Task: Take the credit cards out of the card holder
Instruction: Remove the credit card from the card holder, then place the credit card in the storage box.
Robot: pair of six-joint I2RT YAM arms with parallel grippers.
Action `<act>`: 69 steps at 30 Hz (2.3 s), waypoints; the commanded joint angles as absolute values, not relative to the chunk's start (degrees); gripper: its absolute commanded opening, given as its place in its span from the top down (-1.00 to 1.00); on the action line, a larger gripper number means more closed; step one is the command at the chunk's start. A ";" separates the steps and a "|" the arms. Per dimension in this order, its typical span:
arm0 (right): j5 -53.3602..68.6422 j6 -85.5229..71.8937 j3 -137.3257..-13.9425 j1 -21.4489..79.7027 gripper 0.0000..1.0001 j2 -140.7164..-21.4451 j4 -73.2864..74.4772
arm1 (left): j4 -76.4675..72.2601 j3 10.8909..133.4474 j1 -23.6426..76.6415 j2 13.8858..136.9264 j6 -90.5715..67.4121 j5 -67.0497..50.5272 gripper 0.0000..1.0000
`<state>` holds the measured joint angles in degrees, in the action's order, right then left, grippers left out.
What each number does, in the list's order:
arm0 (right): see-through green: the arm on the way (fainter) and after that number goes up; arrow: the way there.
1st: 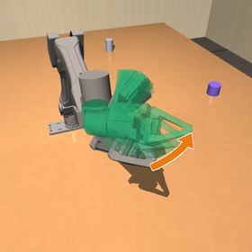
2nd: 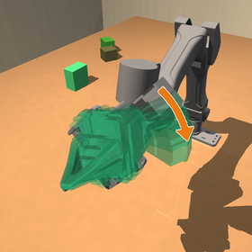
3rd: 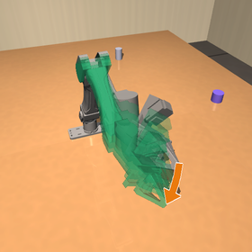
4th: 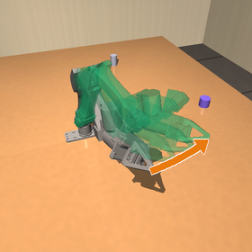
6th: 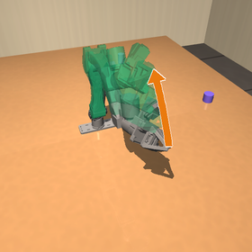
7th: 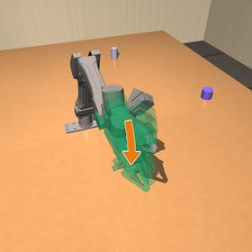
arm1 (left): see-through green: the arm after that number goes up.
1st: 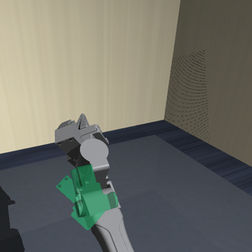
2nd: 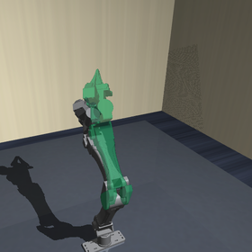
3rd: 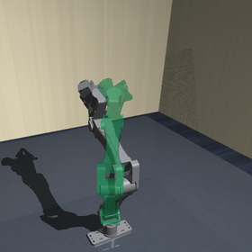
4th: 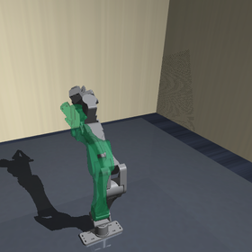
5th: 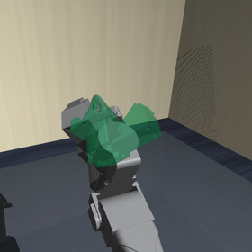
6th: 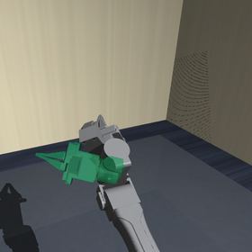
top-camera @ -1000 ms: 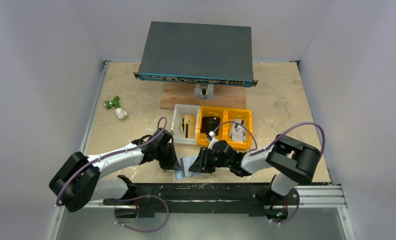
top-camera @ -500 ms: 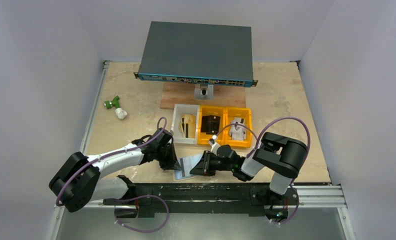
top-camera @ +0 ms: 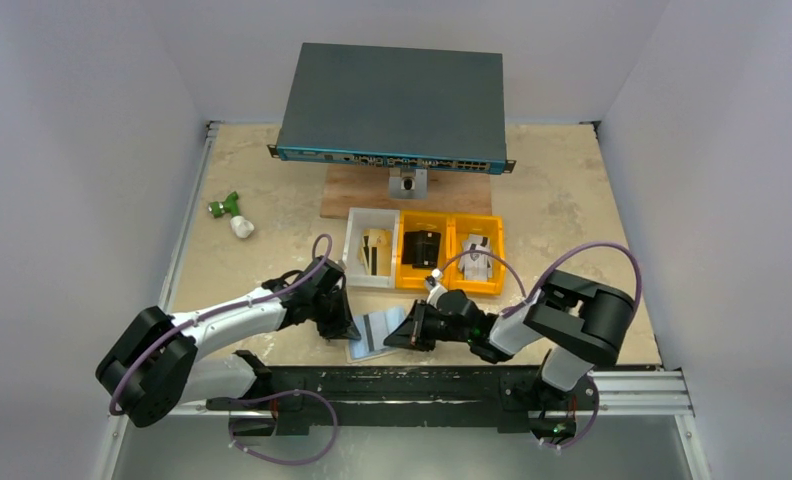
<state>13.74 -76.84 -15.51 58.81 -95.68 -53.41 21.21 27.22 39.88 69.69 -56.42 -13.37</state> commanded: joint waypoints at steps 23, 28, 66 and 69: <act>2.95 -67.81 -21.21 58.62 1.00 -75.28 -19.60 | 25.47 29.60 39.74 66.93 -53.15 -12.73 1.00; 2.99 -67.44 -21.87 58.64 1.00 -71.52 -17.24 | 27.34 32.77 39.73 64.91 -52.27 -14.17 0.93; -15.27 -48.88 -39.29 30.12 1.00 -50.63 29.88 | 39.74 37.73 39.67 50.25 -47.55 -14.28 -0.10; -12.20 -47.08 -38.13 28.34 1.00 -52.37 24.81 | 40.39 37.79 39.64 49.85 -47.39 -14.15 -0.10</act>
<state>-15.14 -52.01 -36.80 30.24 -50.70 30.94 39.27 36.80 39.86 51.00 -48.38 -14.72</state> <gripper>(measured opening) 0.004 0.549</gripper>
